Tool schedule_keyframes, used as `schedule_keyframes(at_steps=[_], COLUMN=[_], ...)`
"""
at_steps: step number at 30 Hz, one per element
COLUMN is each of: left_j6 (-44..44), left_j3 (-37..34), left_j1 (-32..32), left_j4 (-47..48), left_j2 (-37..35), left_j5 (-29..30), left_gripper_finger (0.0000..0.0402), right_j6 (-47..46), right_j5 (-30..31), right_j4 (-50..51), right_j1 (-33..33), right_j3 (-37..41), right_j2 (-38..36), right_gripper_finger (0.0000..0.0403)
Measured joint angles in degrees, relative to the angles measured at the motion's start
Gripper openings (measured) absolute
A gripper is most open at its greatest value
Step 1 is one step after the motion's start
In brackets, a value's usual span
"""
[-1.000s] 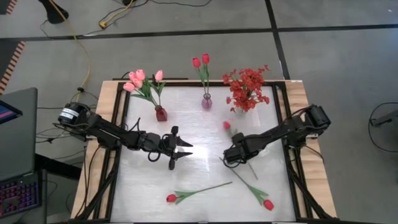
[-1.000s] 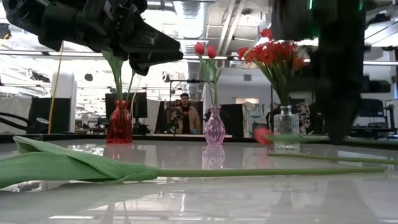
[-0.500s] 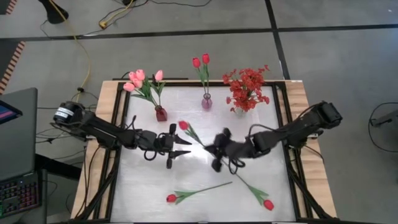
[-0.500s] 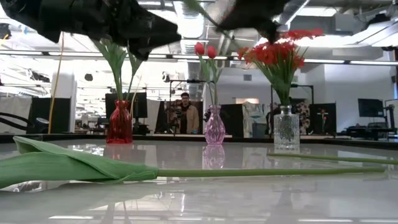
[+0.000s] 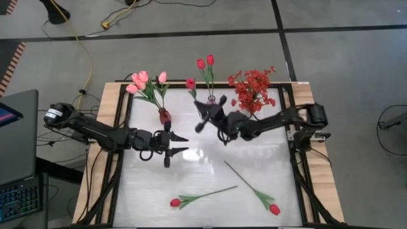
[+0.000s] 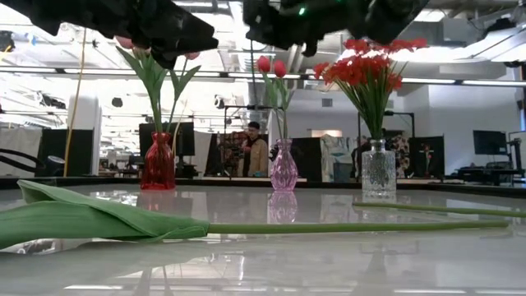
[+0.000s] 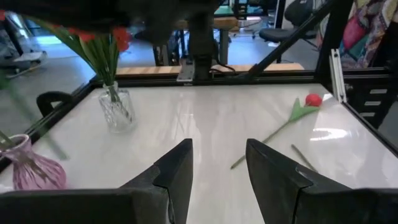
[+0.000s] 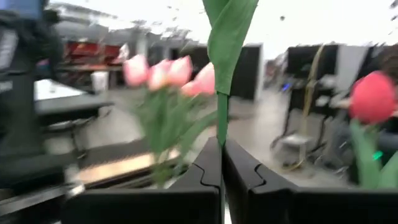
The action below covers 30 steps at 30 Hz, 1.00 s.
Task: Sort flowers into vase by color
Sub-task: Put the red tulip into the purple vase
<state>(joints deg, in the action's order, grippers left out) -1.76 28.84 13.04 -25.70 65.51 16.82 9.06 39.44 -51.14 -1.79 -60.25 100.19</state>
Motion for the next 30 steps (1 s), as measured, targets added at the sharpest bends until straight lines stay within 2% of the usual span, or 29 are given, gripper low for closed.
schedule_keyframes(at_steps=[5,12,17,19,30], left_j6=[0.9,0.7,0.2,0.0,-1.3], left_j3=[0.0,0.0,0.0,0.0,0.0], left_j1=[0.0,0.0,0.0,0.0,0.0], left_j4=[0.3,0.6,1.0,1.2,2.1], left_j2=[-0.4,0.5,0.6,0.6,0.6], left_j5=[0.0,0.1,0.1,0.1,0.1], left_gripper_finger=[0.0138,0.0138,0.0138,0.0138,0.0138], right_j6=[9.2,19.5,24.5,25.4,21.0], right_j5=[6.6,11.5,16.9,18.7,19.2], right_j4=[-8.1,-9.5,-12.4,-12.8,-13.2], right_j1=[4.0,5.3,6.2,6.7,9.1], right_j3=[-2.5,-7.4,-8.4,-8.4,-6.9], right_j2=[6.2,10.9,11.4,11.4,11.4], right_gripper_finger=[0.0027,0.0027,0.0027,0.0027,0.0027])
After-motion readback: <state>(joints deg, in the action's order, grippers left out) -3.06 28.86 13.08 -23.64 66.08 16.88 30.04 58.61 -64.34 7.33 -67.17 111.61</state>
